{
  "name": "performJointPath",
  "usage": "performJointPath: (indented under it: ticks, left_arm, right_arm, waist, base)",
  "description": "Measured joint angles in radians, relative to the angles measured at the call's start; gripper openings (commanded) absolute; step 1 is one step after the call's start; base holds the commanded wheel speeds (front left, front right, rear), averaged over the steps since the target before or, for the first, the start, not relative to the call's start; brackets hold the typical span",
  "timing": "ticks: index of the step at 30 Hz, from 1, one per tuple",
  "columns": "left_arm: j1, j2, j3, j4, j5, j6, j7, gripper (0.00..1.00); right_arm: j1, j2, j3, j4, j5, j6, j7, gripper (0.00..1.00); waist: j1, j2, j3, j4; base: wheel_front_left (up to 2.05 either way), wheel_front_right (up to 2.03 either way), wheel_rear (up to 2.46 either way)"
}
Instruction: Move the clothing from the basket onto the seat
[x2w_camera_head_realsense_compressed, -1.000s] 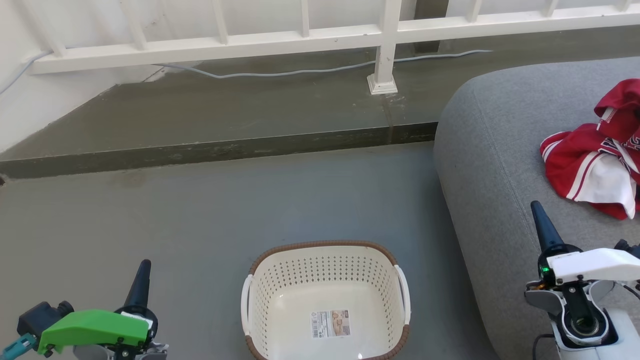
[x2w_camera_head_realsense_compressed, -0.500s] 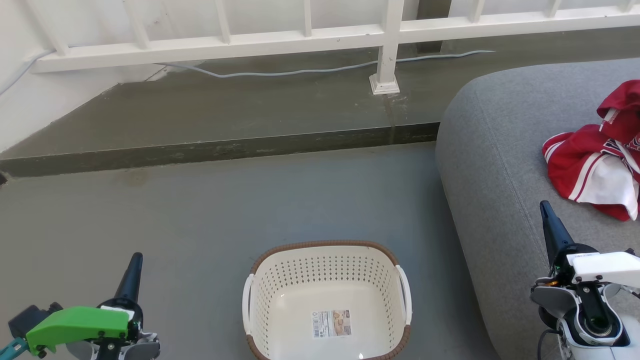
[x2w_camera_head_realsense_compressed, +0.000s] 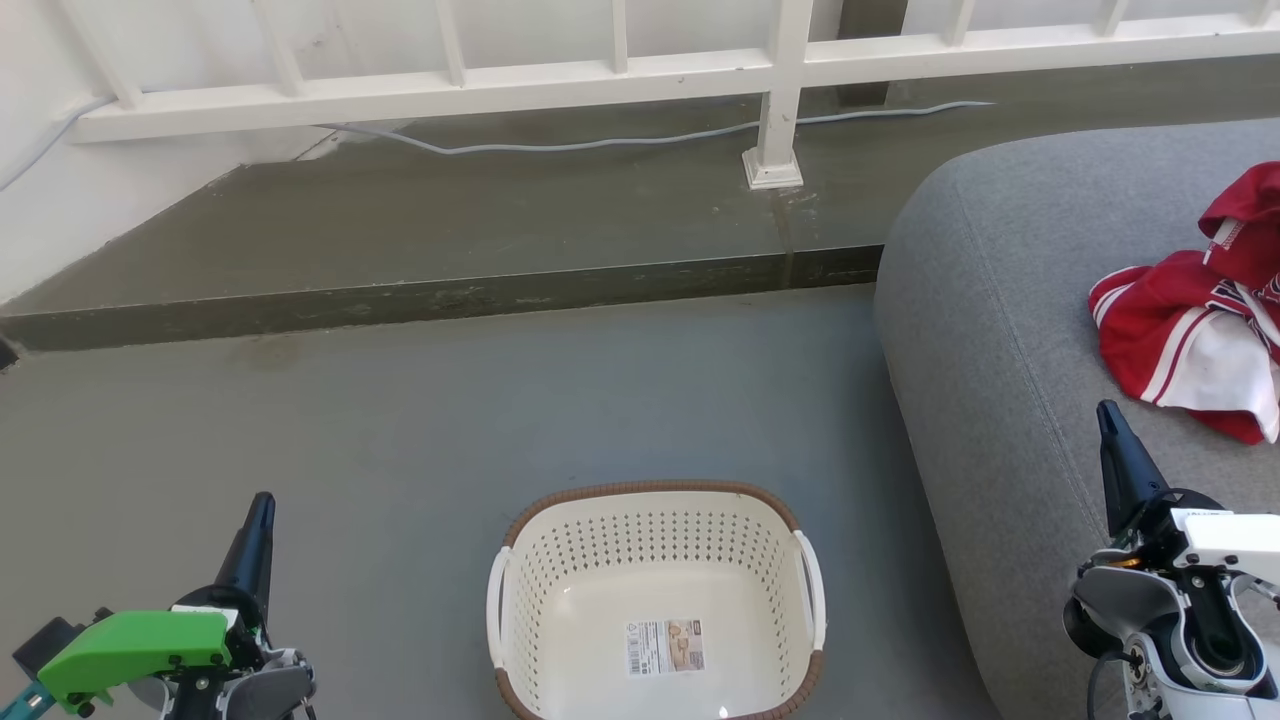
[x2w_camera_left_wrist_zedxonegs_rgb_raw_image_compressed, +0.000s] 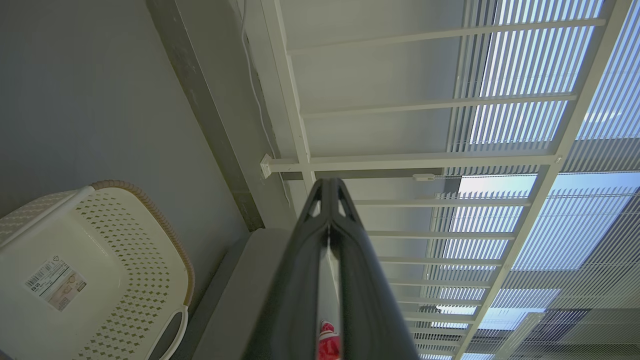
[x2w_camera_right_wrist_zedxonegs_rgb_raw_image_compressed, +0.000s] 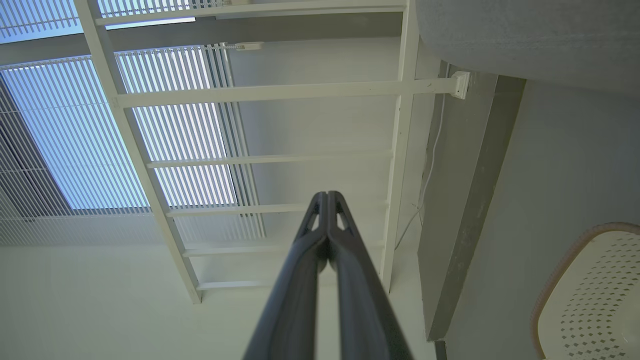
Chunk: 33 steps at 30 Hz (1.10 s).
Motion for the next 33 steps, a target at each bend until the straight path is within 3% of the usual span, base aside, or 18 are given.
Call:
performJointPath:
  ticks: [33]
  left_arm:
    - [-0.011, -0.002, 0.002, 0.017, 0.000, -0.002, 0.000, 0.00]
  right_arm:
    - [-0.001, 0.000, -0.001, 0.000, 0.003, 0.000, 0.000, 0.00]
  waist:
    - [0.0000, 0.0000, 0.000, 0.000]
  base:
    - [0.00, 0.00, 0.00]
